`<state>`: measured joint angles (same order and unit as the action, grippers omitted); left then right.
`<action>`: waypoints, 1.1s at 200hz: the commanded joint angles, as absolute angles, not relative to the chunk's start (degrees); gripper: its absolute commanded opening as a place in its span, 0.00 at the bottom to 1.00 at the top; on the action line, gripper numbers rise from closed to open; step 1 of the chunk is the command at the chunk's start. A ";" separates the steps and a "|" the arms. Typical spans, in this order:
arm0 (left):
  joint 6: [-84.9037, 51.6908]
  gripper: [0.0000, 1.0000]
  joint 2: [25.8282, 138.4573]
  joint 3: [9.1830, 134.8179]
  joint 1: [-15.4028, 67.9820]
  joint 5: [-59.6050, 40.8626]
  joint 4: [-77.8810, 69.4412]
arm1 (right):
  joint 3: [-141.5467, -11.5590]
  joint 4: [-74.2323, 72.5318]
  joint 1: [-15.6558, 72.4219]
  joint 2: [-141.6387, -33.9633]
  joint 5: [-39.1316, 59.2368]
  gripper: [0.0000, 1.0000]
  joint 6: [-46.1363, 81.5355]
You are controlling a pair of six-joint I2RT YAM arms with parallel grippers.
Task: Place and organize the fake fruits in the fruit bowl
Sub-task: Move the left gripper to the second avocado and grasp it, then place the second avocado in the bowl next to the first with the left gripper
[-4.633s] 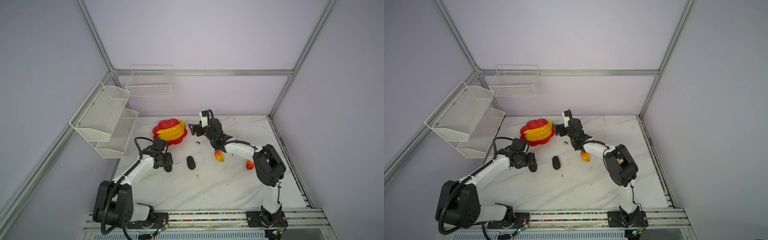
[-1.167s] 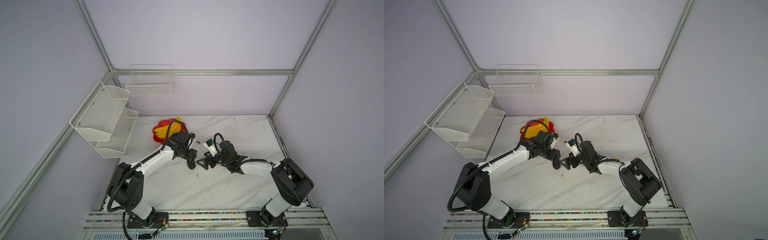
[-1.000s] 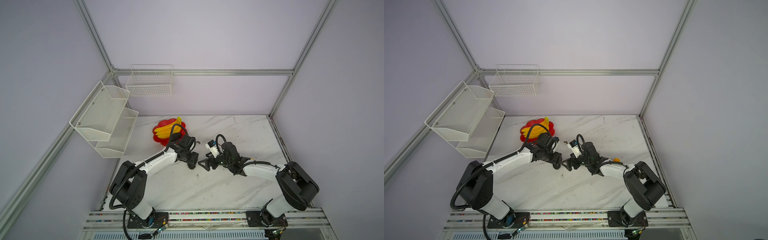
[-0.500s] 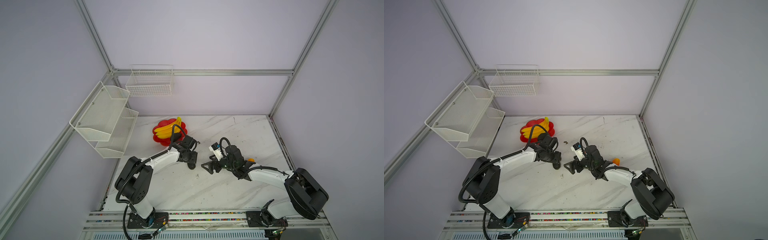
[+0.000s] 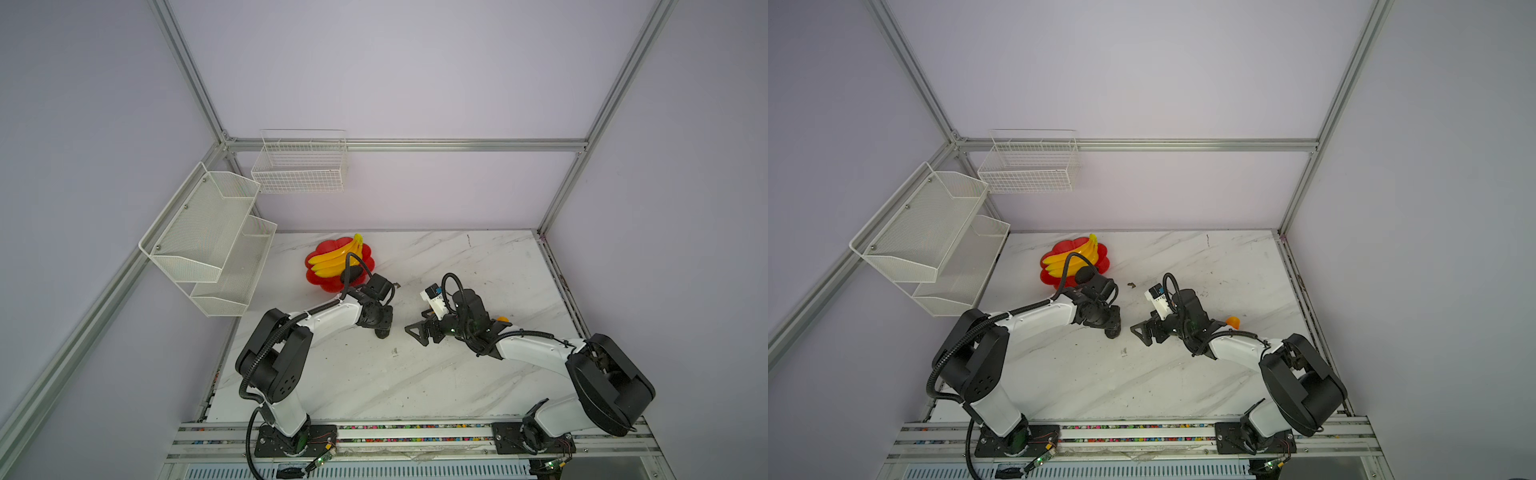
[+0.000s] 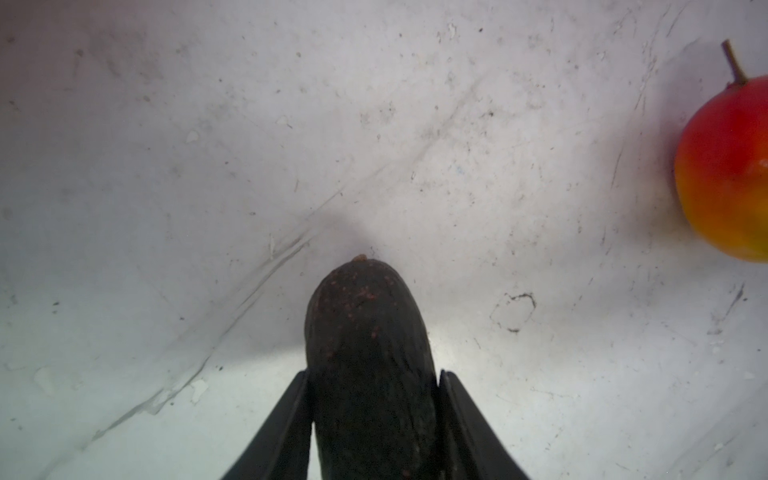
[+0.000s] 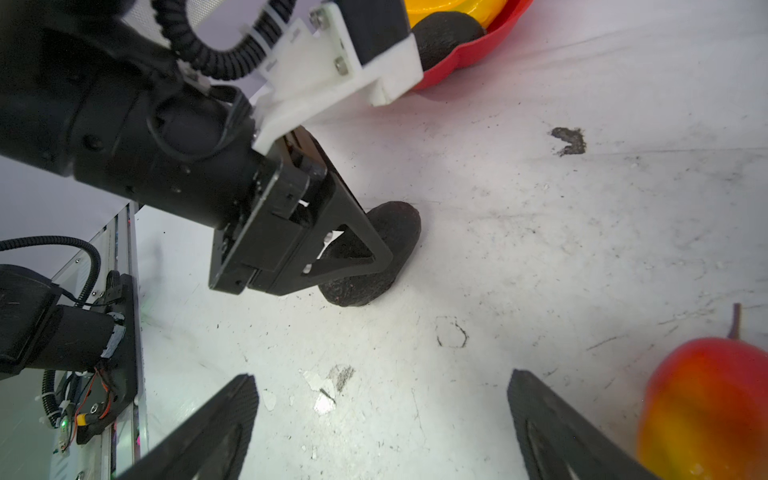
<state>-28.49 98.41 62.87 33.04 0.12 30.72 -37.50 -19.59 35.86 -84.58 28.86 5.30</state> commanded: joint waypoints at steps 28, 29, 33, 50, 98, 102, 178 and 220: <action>-26.99 0.41 102.52 62.84 33.13 -5.71 30.87 | -40.22 -20.08 33.66 -87.41 31.82 0.97 5.03; -26.94 0.41 102.63 62.84 33.13 -5.62 30.90 | -40.24 -20.10 33.62 -87.43 31.82 0.97 5.06; -26.90 0.41 102.96 63.03 33.13 -5.61 31.16 | -40.41 -20.12 33.58 -87.49 31.89 0.97 5.01; -26.76 0.45 103.08 63.16 33.12 -4.61 31.29 | -40.65 -20.12 33.32 -87.97 32.17 0.97 4.98; -24.80 0.53 103.87 64.85 33.13 -3.56 32.29 | -41.88 -20.13 32.60 -89.38 32.96 0.97 4.66; -24.74 0.53 103.88 64.88 33.07 -3.45 32.34 | -41.92 -20.13 32.61 -89.38 32.96 0.97 4.68; -18.83 0.39 95.03 66.85 28.39 1.74 33.94 | -44.72 -19.74 32.39 -90.66 31.56 0.97 2.34; -1.68 0.39 92.84 71.55 15.58 2.04 30.62 | -52.80 -21.89 32.43 -95.63 33.12 0.97 1.71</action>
